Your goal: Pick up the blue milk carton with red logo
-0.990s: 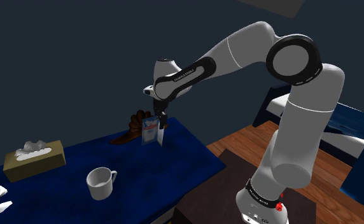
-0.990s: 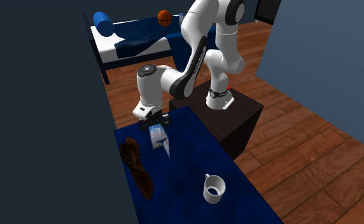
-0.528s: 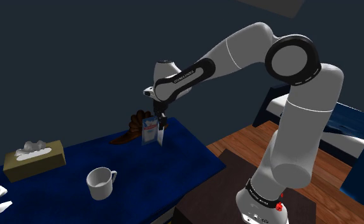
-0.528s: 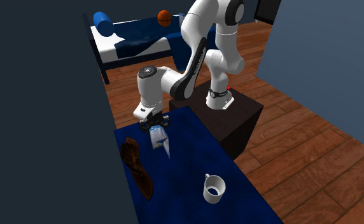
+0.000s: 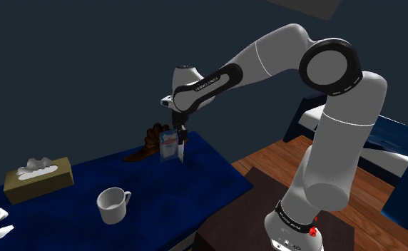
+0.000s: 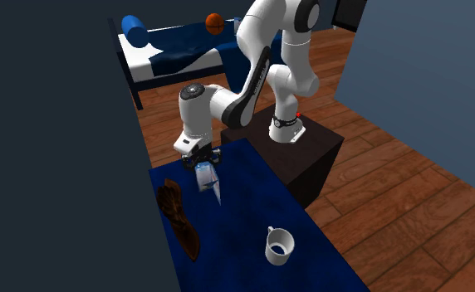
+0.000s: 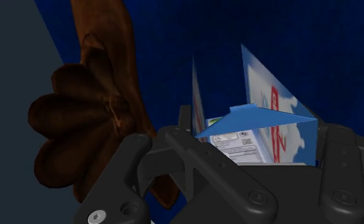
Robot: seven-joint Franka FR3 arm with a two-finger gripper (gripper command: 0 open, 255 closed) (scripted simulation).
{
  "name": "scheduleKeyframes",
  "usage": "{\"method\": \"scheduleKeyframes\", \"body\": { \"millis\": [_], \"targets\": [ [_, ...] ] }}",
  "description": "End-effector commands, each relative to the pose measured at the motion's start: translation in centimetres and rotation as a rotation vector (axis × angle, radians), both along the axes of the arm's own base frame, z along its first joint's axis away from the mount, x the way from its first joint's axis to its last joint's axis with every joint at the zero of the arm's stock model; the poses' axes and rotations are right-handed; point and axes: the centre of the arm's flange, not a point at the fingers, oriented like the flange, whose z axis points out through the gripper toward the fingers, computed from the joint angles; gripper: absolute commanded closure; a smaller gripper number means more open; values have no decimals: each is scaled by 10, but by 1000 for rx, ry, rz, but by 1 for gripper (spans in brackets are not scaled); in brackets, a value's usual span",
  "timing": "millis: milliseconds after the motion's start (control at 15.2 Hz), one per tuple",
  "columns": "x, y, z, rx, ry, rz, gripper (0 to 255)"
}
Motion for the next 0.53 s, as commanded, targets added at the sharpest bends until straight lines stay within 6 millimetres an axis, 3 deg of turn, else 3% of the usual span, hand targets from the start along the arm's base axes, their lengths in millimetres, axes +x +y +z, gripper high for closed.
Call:
{"method": "scheduleKeyframes", "body": {
  "millis": [0, 462],
  "targets": [
    [0, -1, 11, 0, -1, 0, 255],
    [0, -1, 48, 0, -1, 0, 255]
  ]
}}
